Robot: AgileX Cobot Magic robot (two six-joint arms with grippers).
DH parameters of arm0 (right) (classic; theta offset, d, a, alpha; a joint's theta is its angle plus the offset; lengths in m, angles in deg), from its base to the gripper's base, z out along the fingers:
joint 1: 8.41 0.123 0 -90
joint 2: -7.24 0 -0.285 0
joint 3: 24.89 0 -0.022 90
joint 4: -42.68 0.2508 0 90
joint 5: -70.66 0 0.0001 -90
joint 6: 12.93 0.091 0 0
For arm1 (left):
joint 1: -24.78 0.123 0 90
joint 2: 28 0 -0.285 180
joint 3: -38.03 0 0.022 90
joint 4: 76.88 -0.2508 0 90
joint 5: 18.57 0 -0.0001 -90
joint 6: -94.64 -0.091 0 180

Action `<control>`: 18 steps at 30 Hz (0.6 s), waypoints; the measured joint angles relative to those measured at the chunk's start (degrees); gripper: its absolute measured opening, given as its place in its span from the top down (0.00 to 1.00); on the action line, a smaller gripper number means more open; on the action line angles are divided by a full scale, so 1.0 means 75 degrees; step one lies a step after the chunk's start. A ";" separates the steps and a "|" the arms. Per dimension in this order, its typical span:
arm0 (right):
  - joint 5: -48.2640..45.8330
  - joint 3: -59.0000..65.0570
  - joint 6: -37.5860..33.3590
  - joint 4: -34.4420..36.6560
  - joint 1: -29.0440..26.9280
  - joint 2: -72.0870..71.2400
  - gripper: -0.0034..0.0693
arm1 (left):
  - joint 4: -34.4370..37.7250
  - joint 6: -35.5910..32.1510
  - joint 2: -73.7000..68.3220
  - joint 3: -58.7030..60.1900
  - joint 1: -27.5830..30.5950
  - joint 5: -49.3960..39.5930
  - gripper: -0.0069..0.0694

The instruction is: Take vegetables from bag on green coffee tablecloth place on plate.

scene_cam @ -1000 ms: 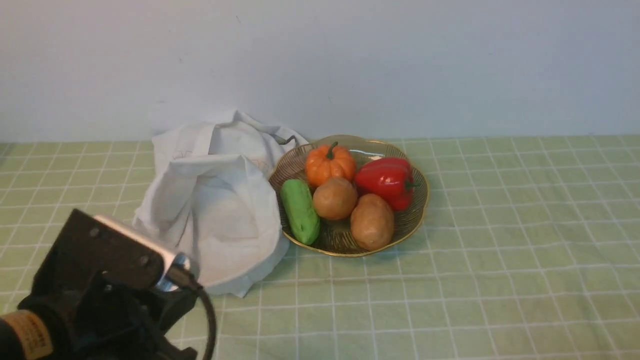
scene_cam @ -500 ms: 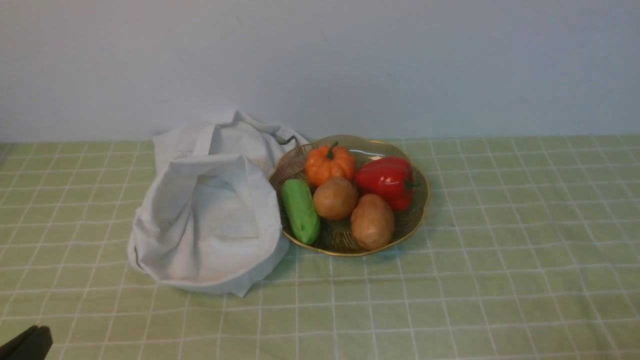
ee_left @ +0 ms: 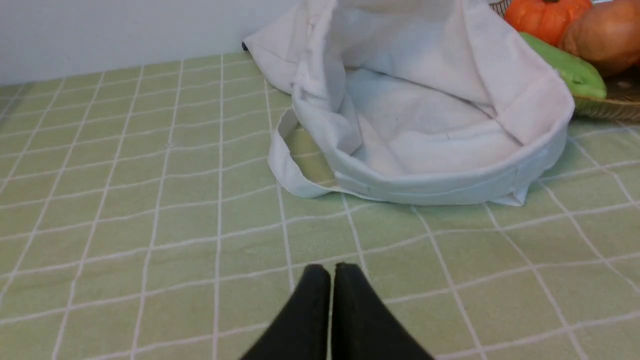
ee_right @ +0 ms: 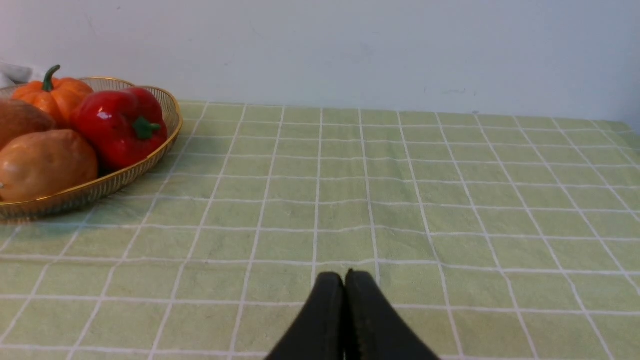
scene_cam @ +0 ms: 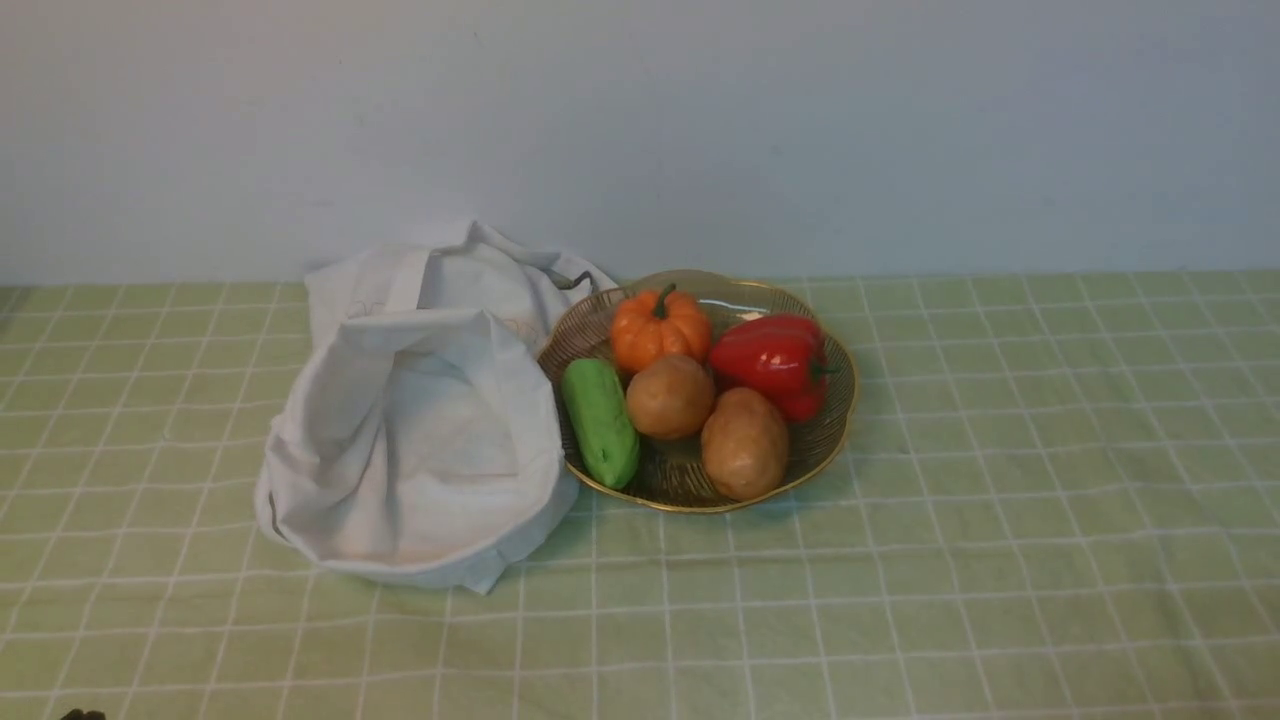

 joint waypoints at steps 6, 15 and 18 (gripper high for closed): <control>0.0000 0.0000 0.0000 0.0000 0.0000 0.0000 0.97 | 0.0000 0.0095 0.0000 0.0000 -0.0209 -0.0005 0.92; 0.0000 0.0000 0.0000 0.0000 0.0000 0.0000 0.97 | 0.0000 0.0279 0.0000 0.0000 -0.0209 -0.0014 0.92; 0.0000 0.0000 0.0000 0.0000 0.0000 0.0000 0.97 | 0.0000 0.0279 0.0000 0.0000 -0.0209 -0.0014 0.92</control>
